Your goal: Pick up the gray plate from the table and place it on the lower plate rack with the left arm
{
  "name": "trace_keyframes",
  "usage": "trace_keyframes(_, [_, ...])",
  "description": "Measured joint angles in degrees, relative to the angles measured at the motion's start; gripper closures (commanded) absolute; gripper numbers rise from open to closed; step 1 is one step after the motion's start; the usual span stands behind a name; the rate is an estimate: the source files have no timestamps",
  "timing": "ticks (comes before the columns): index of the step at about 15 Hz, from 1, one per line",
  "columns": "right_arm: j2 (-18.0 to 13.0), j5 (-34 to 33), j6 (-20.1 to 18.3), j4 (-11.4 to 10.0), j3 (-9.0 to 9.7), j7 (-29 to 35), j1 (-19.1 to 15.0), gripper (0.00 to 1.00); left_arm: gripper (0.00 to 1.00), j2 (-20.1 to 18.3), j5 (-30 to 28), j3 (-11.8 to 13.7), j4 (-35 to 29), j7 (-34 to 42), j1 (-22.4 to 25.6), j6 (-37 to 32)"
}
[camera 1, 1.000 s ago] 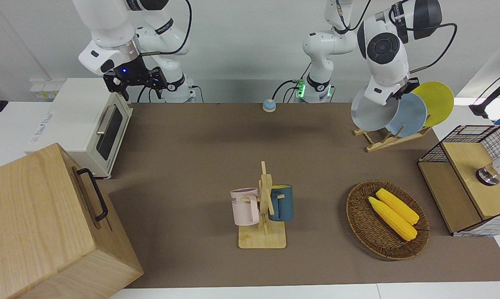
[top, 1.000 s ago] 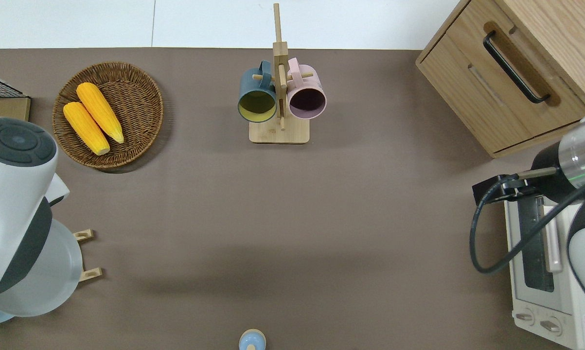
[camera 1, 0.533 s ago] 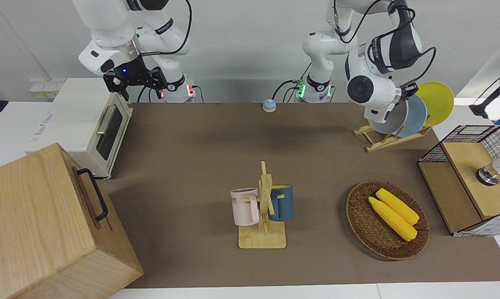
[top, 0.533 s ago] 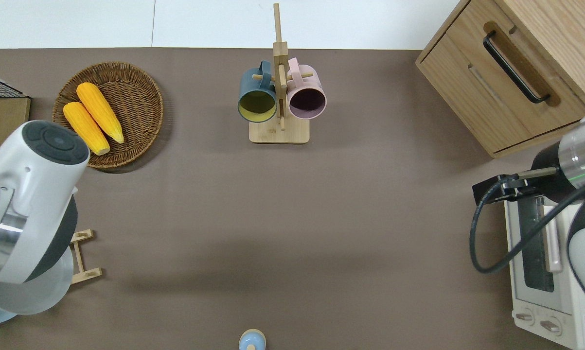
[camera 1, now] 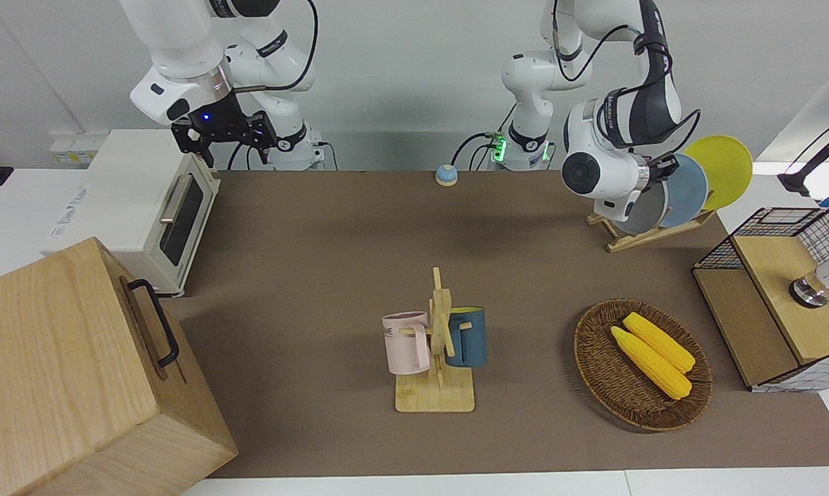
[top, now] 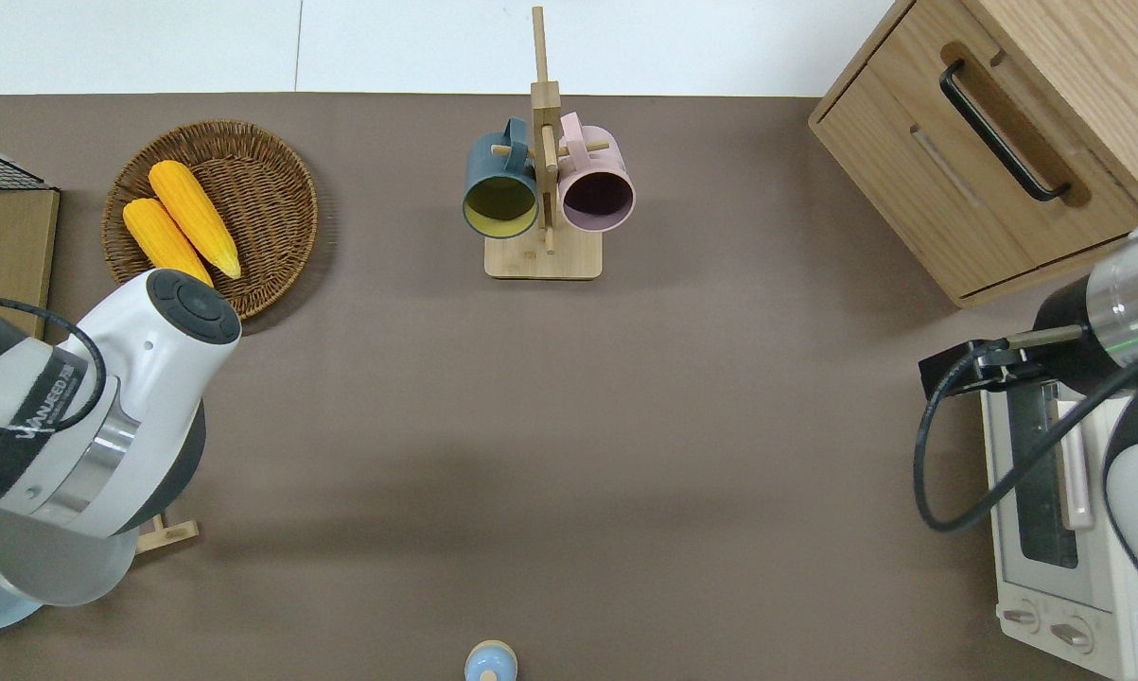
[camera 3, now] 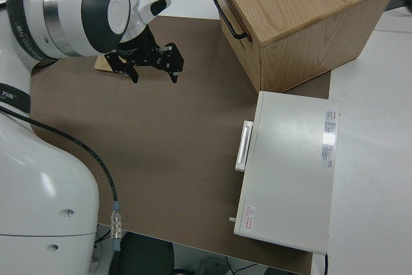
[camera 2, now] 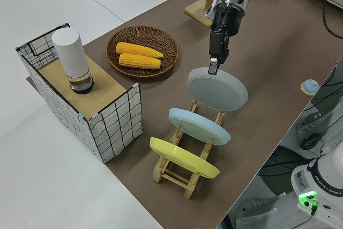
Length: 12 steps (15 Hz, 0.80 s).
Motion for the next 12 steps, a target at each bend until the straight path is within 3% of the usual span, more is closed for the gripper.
trace_keyframes(4, [0.0,0.0,0.0,0.0,0.0,0.0,0.0,0.017,1.0,2.4,0.0,0.0,-0.6,-2.0,0.0,1.4])
trace_keyframes(5, [0.0,0.0,0.0,0.0,0.0,0.0,0.0,0.017,0.96,2.7,0.0,0.1,-0.6,-2.1,0.0,1.6])
trace_keyframes(8, [0.0,0.0,0.0,0.0,0.0,0.0,0.0,0.017,0.54,2.8,0.0,0.1,-0.6,-2.1,0.0,1.8])
trace_keyframes(9, [0.0,0.0,0.0,0.0,0.0,0.0,0.0,0.017,0.44,2.8,0.0,0.1,-0.7,-2.1,0.0,1.8])
trace_keyframes(12, [0.0,0.0,0.0,0.0,0.0,0.0,0.0,0.017,0.32,2.8,0.0,0.2,-1.1,-2.0,0.1,1.8])
